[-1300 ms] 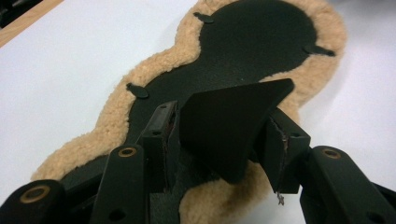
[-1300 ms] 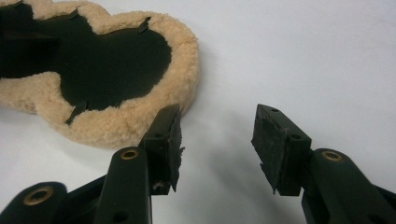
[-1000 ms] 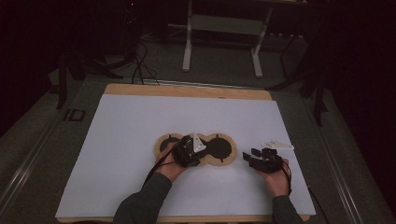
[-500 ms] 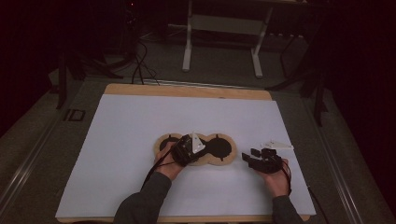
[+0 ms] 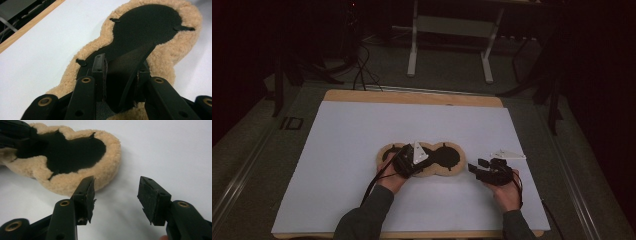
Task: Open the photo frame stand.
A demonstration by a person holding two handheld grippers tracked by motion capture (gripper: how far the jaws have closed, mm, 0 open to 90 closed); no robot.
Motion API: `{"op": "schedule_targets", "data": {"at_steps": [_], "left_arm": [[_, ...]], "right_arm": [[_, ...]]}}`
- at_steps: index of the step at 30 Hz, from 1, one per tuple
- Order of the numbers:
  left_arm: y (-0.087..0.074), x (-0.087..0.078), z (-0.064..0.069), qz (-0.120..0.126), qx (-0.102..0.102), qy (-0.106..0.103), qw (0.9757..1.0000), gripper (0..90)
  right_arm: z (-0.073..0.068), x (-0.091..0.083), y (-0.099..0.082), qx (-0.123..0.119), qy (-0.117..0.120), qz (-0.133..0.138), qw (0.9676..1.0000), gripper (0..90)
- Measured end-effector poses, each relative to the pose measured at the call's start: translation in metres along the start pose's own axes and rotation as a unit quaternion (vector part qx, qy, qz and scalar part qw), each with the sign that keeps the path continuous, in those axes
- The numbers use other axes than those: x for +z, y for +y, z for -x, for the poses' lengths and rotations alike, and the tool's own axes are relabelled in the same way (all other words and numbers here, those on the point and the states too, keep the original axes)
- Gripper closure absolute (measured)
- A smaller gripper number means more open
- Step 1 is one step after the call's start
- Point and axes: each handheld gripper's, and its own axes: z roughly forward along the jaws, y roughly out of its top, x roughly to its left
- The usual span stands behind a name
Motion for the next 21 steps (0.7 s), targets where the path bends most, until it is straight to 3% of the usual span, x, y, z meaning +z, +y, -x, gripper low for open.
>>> {"op": "schedule_targets", "data": {"at_steps": [16, 21], "left_arm": [[-0.01, -0.012, -0.007, 0.047, -0.023, -0.013, 0.9985, 71.5], [-0.012, -0.016, -0.01, 0.062, -0.034, -0.016, 0.9974, 71.7]], "right_arm": [[-0.006, 0.001, 0.025, 0.027, 0.032, 0.019, 0.9989, 42.8], [-0.012, 0.005, 0.039, 0.027, 0.042, 0.011, 0.9987, 40.8]]}}
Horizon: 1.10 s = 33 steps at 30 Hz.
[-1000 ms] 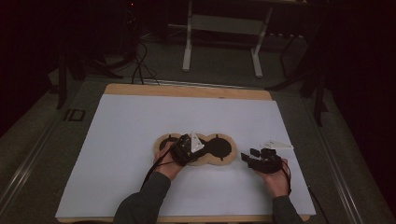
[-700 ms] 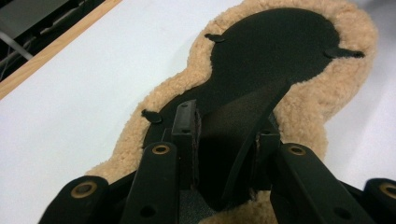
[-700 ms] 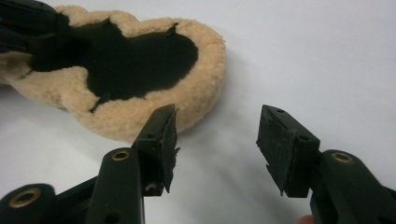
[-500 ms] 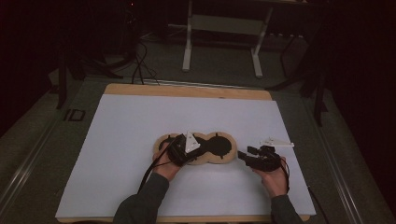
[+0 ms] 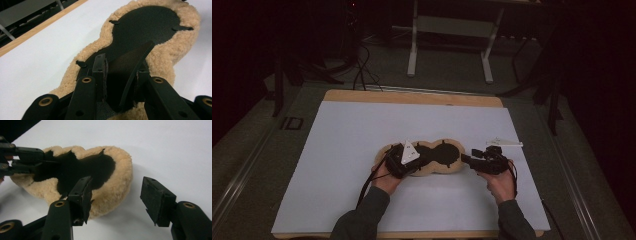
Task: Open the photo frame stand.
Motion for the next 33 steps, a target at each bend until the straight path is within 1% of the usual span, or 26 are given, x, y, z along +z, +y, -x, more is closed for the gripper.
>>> {"op": "schedule_targets", "data": {"at_steps": [3, 4, 5, 6, 8, 11, 12, 13, 14, 15, 16, 18, 21, 22, 23, 25, 26, 28, 30, 31, 32, 33], "left_arm": [[-0.001, -0.003, -0.002, 0.011, -0.01, -0.002, 0.9999, 71.7], [-0.002, -0.004, -0.003, 0.013, -0.01, -0.004, 0.9999, 71.6], [-0.002, -0.004, -0.004, 0.017, -0.016, -0.005, 0.9997, 71.6], [-0.002, -0.004, -0.004, 0.017, -0.016, -0.005, 0.9997, 71.6], [-0.004, -0.006, -0.005, 0.025, -0.023, -0.008, 0.9994, 71.5], [-0.005, -0.008, -0.007, 0.033, -0.028, -0.01, 0.999, 71.5], [-0.005, -0.008, -0.007, 0.033, -0.028, -0.01, 0.999, 71.5], [-0.006, -0.009, -0.008, 0.038, -0.035, -0.014, 0.9986, 71.4], [-0.006, -0.009, -0.009, 0.04, -0.037, -0.016, 0.9984, 71.4], [-0.006, -0.009, -0.009, 0.04, -0.037, -0.016, 0.9984, 71.3], [-0.007, -0.01, -0.011, 0.043, -0.044, -0.023, 0.9979, 71.3], [-0.007, -0.01, -0.011, 0.043, -0.045, -0.024, 0.9978, 71.2], [-0.008, -0.01, -0.011, 0.049, -0.052, -0.022, 0.9972, 71.0], [-0.008, -0.01, -0.012, 0.052, -0.055, -0.02, 0.9969, 70.9], [-0.008, -0.01, -0.012, 0.054, -0.058, -0.02, 0.9967, 70.8], [-0.009, -0.01, -0.012, 0.056, -0.059, -0.021, 0.9965, 70.7], [-0.009, -0.01, -0.012, 0.056, -0.059, -0.021, 0.9965, 70.6], [-0.01, -0.012, -0.012, 0.06, -0.06, -0.02, 0.9962, 70.1], [-0.012, -0.014, -0.013, 0.068, -0.072, -0.028, 0.9947, 68.8], [-0.013, -0.015, -0.014, 0.072, -0.081, -0.033, 0.9936, 68.0], [-0.014, -0.015, -0.015, 0.073, -0.086, -0.038, 0.9929, 66.9], [-0.014, -0.016, -0.016, 0.072, -0.087, -0.041, 0.9928, 66.4]], "right_arm": [[-0.003, 0.002, 0.008, 0.003, 0.006, -0.006, 1.0, 38.6], [-0.004, 0.003, 0.01, 0.004, 0.009, -0.008, 0.9999, 37.6], [-0.005, 0.004, 0.012, 0.005, 0.01, -0.012, 0.9999, 36.5], [-0.005, 0.004, 0.012, 0.005, 0.01, -0.012, 0.9999, 36.5], [-0.008, 0.009, 0.019, 0.008, 0.015, -0.023, 0.9996, 33.8], [-0.008, 0.015, 0.022, 0.013, 0.019, -0.036, 0.9991, 32.3], [-0.008, 0.015, 0.022, 0.013, 0.019, -0.036, 0.9991, 32.3], [-0.006, 0.019, 0.023, 0.029, 0.029, -0.043, 0.9982, 31.1], [-0.005, 0.02, 0.024, 0.039, 0.036, -0.044, 0.9976, 31.0], [-0.004, 0.022, 0.024, 0.044, 0.041, -0.045, 0.9972, 30.9], [-0.004, 0.023, 0.024, 0.049, 0.048, -0.048, 0.9965, 31.4], [-0.004, 0.026, 0.024, 0.053, 0.063, -0.057, 0.995, 29.5], [-0.005, 0.028, 0.025, 0.065, 0.065, -0.063, 0.9938, 28.9], [-0.004, 0.029, 0.025, 0.072, 0.07, -0.064, 0.9929, 28.9], [-0.002, 0.029, 0.025, 0.085, 0.08, -0.064, 0.9911, 28.9], [-0.001, 0.03, 0.025, 0.092, 0.092, -0.069, 0.989, 29.1], [-0.001, 0.03, 0.025, 0.092, 0.092, -0.069, 0.989, 29.1], [-0.004, 0.03, 0.027, 0.084, 0.09, -0.072, 0.9898, 29.6], [-0.006, 0.029, 0.028, 0.083, 0.09, -0.07, 0.99, 31.1], [-0.006, 0.028, 0.029, 0.083, 0.091, -0.068, 0.99, 31.7], [-0.007, 0.028, 0.029, 0.082, 0.092, -0.068, 0.99, 32.3], [-0.007, 0.027, 0.029, 0.081, 0.092, -0.07, 0.99, 32.5]]}}
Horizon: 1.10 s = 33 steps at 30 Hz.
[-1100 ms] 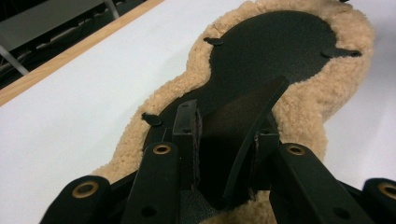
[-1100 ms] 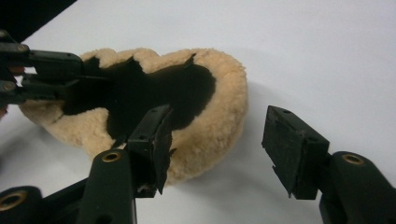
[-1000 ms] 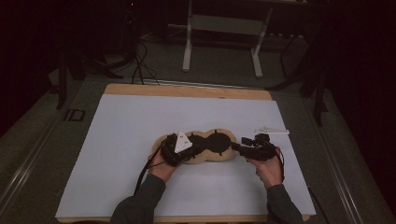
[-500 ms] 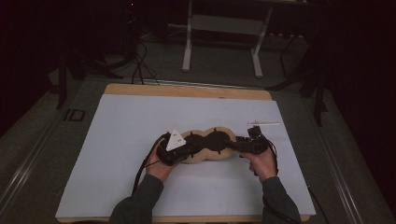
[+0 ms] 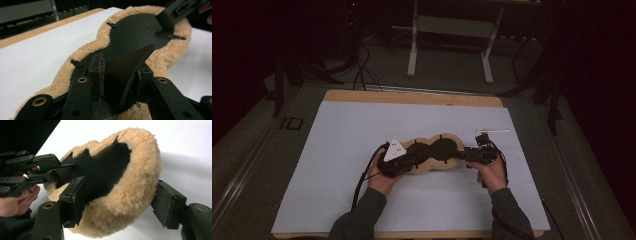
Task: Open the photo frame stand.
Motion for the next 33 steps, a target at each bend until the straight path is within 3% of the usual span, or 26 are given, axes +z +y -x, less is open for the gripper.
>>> {"op": "schedule_targets", "data": {"at_steps": [11, 17, 23, 24, 26, 33], "left_arm": [[0.001, -0.008, -0.002, -0.004, -0.018, -0.01, 0.9998, 61.4], [0.002, -0.011, 0.001, -0.017, -0.014, -0.022, 0.9995, 54.2], [0.002, -0.013, 0.005, -0.038, -0.003, -0.008, 0.9992, 44.4], [0.001, -0.014, 0.009, -0.047, 0.008, 0.0, 0.9988, 42.5], [0.0, -0.015, 0.01, -0.053, 0.012, 0.001, 0.9985, 40.4], [-0.002, -0.018, 0.007, -0.062, -0.004, -0.014, 0.998, 33.8]], "right_arm": [[-0.001, -0.005, 0.002, 0.014, 0.034, 0.004, 0.9993, 41.4], [-0.003, -0.006, 0.002, 0.01, 0.032, 0.001, 0.9995, 45.3], [-0.002, -0.008, 0.002, 0.008, 0.037, 0.004, 0.9993, 49.7], [-0.004, -0.008, 0.003, -0.002, 0.029, 0.003, 0.9996, 51.2], [-0.005, -0.007, 0.002, -0.005, 0.026, 0.004, 0.9996, 52.2], [-0.005, -0.009, 0.002, -0.005, 0.032, 0.008, 0.9995, 55.2]]}}
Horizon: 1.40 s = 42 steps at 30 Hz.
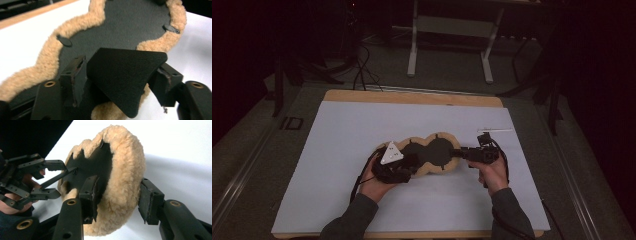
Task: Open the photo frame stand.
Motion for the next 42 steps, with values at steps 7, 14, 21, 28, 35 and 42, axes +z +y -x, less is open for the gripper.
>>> {"op": "schedule_targets", "data": {"at_steps": [7, 14, 21, 28, 35, 42], "left_arm": [[-0.009, -0.002, -0.001, -0.011, 0.001, -0.008, 0.9999, 33.1], [-0.016, -0.011, -0.002, -0.01, -0.002, -0.024, 0.9997, 35.8], [-0.028, -0.028, -0.007, -0.007, -0.018, -0.028, 0.9994, 35.9], [-0.035, -0.04, -0.008, -0.012, -0.016, -0.023, 0.9995, 35.7], [-0.038, -0.054, -0.012, -0.004, -0.02, -0.018, 0.9996, 39.8], [-0.043, -0.068, -0.025, 0.008, -0.048, -0.005, 0.9988, 43.4]], "right_arm": [[-0.001, -0.002, 0.001, -0.004, 0.007, 0.001, 1.0, 58.7], [-0.002, -0.005, 0.001, -0.013, 0.01, -0.001, 0.9999, 60.6], [-0.002, -0.005, 0.001, -0.022, 0.009, -0.005, 0.9997, 60.8], [-0.004, -0.006, 0.001, -0.033, 0.008, -0.006, 0.9994, 61.0], [-0.005, -0.007, 0.0, -0.042, 0.007, -0.008, 0.999, 61.1], [-0.006, -0.008, -0.001, -0.048, 0.005, -0.009, 0.9988, 61.0]]}}
